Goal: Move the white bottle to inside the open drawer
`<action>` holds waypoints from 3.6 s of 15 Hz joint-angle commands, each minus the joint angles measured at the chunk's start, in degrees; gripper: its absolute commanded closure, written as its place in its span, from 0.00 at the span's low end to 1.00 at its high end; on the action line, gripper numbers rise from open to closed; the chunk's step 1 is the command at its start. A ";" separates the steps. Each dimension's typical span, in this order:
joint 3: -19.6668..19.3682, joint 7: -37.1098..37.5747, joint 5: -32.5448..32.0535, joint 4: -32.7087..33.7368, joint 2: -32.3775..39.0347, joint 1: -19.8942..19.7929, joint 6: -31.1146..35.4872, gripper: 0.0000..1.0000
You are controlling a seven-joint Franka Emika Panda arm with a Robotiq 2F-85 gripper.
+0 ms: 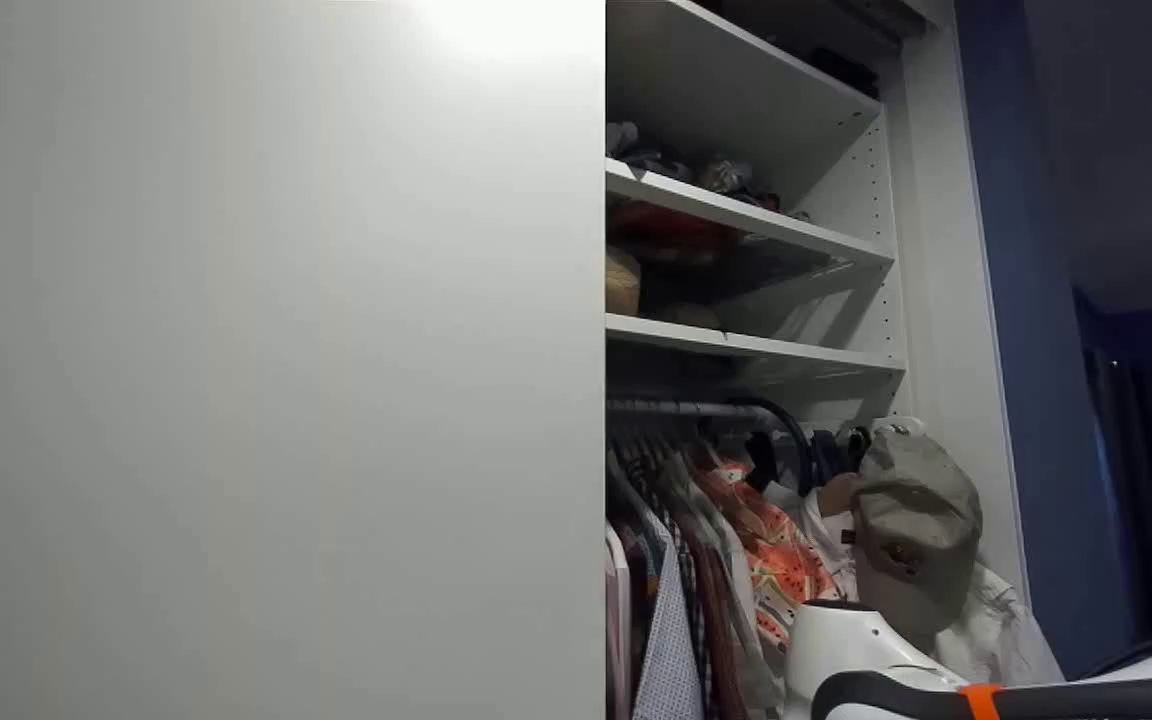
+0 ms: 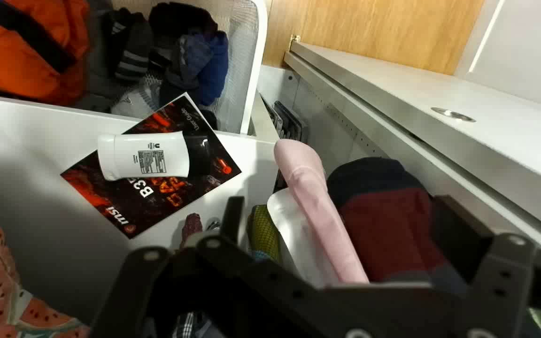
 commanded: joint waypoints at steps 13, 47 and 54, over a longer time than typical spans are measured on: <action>0.51 -0.23 0.29 0.14 0.01 -0.59 -0.20 0.00; -5.22 52.42 19.86 15.85 47.60 -10.00 7.84 0.00; -6.94 69.90 14.62 14.56 49.37 -7.95 17.94 0.00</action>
